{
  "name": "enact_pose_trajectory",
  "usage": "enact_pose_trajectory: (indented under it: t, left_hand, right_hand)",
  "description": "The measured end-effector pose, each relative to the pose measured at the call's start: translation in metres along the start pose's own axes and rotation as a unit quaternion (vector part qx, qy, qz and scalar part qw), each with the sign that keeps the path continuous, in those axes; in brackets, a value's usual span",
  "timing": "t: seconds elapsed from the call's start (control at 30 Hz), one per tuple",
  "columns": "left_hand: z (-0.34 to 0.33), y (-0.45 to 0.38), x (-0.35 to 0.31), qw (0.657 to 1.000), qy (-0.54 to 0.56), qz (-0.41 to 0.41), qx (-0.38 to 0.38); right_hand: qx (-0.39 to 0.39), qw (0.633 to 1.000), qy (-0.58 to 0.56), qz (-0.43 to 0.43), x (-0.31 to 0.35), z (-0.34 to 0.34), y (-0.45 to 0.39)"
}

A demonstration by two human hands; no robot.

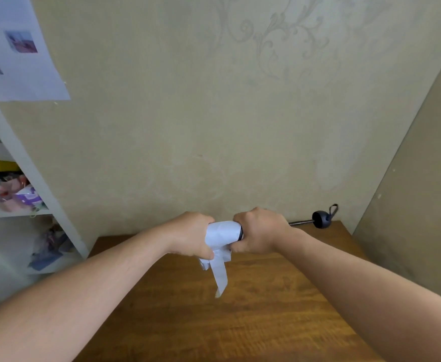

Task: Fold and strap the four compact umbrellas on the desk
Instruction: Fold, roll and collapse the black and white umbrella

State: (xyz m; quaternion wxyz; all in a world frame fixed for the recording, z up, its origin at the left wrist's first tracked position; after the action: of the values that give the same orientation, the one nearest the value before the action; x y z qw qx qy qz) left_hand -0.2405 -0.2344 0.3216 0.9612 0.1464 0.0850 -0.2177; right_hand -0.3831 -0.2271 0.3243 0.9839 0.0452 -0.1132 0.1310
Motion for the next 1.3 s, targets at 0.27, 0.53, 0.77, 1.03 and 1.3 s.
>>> enact_pose_trajectory:
  t: [0.27, 0.53, 0.77, 1.03, 1.3]
  left_hand:
    - [0.008, -0.005, -0.008, 0.976, -0.186, -0.058, -0.096]
    - [-0.028, -0.003, 0.001, 0.994, -0.082, -0.046, 0.051]
    - [-0.043, -0.006, 0.001, 0.993, -0.084, -0.029, 0.078]
    - [0.002, -0.015, -0.001, 0.996, -0.039, -0.01, 0.074]
    - [-0.005, -0.013, -0.01, 0.987, -0.152, -0.054, 0.013]
  right_hand:
    - [0.062, 0.993, -0.092, -0.042, 0.0, -0.023, -0.005]
    - [0.18, 0.956, -0.23, -0.041, -0.001, -0.062, 0.005]
    - [0.089, 0.985, -0.143, 0.02, 0.012, -0.063, 0.003]
    - [-0.031, 0.998, -0.044, 0.026, 0.002, -0.012, -0.006]
    - [0.027, 0.99, -0.141, -0.013, -0.001, -0.033, -0.003]
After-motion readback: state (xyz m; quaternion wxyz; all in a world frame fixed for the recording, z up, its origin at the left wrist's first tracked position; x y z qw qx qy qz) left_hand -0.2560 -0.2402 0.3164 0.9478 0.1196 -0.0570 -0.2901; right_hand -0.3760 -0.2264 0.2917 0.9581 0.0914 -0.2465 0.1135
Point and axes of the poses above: each hand's wrist, its own y-axis away from the middle knuckle, its own z-axis out of the back of the hand, x = y × z, the point moved 10 cm from there along -y, towards the middle knuckle, and after that the axes turned 4 degrees about -y, right-handed, at the moved point
